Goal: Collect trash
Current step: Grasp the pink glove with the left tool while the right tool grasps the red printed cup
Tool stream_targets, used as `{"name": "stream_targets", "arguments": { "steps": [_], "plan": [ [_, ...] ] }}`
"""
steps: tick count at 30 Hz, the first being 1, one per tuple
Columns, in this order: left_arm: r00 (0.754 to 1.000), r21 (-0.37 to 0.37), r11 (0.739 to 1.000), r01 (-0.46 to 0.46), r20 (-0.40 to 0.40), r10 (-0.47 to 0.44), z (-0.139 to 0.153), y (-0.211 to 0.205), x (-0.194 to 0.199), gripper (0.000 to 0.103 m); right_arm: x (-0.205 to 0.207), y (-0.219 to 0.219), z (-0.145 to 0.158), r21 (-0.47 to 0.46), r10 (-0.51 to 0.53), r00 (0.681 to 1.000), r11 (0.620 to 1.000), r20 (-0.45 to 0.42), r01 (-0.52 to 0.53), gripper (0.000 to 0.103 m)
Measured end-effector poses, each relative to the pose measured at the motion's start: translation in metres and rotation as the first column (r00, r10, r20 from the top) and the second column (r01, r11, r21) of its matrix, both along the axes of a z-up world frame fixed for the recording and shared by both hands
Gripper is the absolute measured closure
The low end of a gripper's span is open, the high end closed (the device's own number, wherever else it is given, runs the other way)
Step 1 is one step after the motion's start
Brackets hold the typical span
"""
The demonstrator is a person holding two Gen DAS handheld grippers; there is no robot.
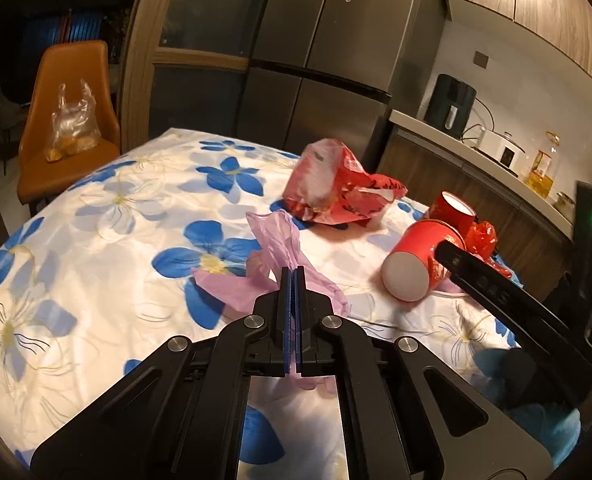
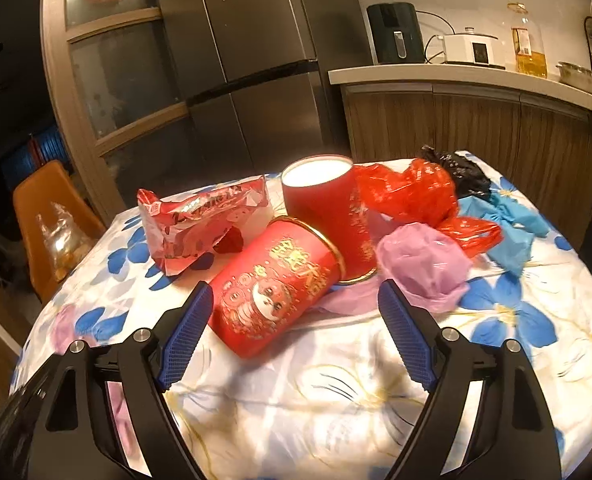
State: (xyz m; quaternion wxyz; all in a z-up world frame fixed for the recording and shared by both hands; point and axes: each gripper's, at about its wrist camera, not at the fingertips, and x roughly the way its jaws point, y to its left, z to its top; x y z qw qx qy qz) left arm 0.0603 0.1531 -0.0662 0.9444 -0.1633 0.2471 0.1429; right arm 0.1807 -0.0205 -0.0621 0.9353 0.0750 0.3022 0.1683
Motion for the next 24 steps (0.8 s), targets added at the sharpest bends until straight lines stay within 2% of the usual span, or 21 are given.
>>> {"name": "stream_targets", "arguments": {
  "steps": [9, 12, 14, 16, 18, 20, 22, 24],
  "plan": [
    [1.000, -0.014, 1.000, 0.015, -0.008, -0.015, -0.002, 0.005, 0.001, 0.103, 0.017, 0.018, -0.007, 0.003, -0.011, 0.999, 1.000, -0.046, 0.011, 0.021],
    [1.000, -0.013, 1.000, 0.021, -0.008, -0.021, -0.003, 0.003, 0.002, 0.103, 0.015, 0.022, -0.008, -0.001, 0.015, 0.999, 1.000, -0.040, -0.015, 0.030],
    [1.000, -0.012, 1.000, 0.023, -0.008, -0.023, -0.003, 0.002, 0.002, 0.103, 0.013, 0.022, -0.007, -0.002, 0.030, 0.999, 1.000, -0.033, -0.030, 0.041],
    [1.000, -0.012, 1.000, 0.023, -0.008, -0.023, -0.003, 0.002, 0.002, 0.103, 0.009, 0.023, -0.006, -0.011, 0.045, 0.999, 0.999, -0.022, -0.046, 0.048],
    [1.000, -0.010, 1.000, 0.024, -0.007, -0.024, -0.003, 0.002, 0.002, 0.103, 0.006, 0.023, -0.004, -0.019, 0.054, 0.999, 0.998, -0.007, -0.054, 0.059],
    [1.000, -0.006, 1.000, 0.025, -0.007, -0.025, -0.002, 0.000, 0.001, 0.103, 0.001, 0.021, 0.000, -0.037, 0.056, 0.998, 0.998, 0.021, -0.055, 0.078],
    [1.000, -0.005, 1.000, 0.027, -0.010, -0.027, -0.002, -0.002, 0.001, 0.103, 0.001, 0.020, 0.002, -0.039, 0.072, 0.997, 0.997, 0.017, -0.071, 0.081],
    [1.000, -0.005, 1.000, 0.027, -0.013, -0.027, -0.003, -0.004, 0.000, 0.103, 0.002, 0.013, 0.003, 0.001, 0.090, 0.996, 0.996, -0.006, -0.090, 0.079]
  ]
}}
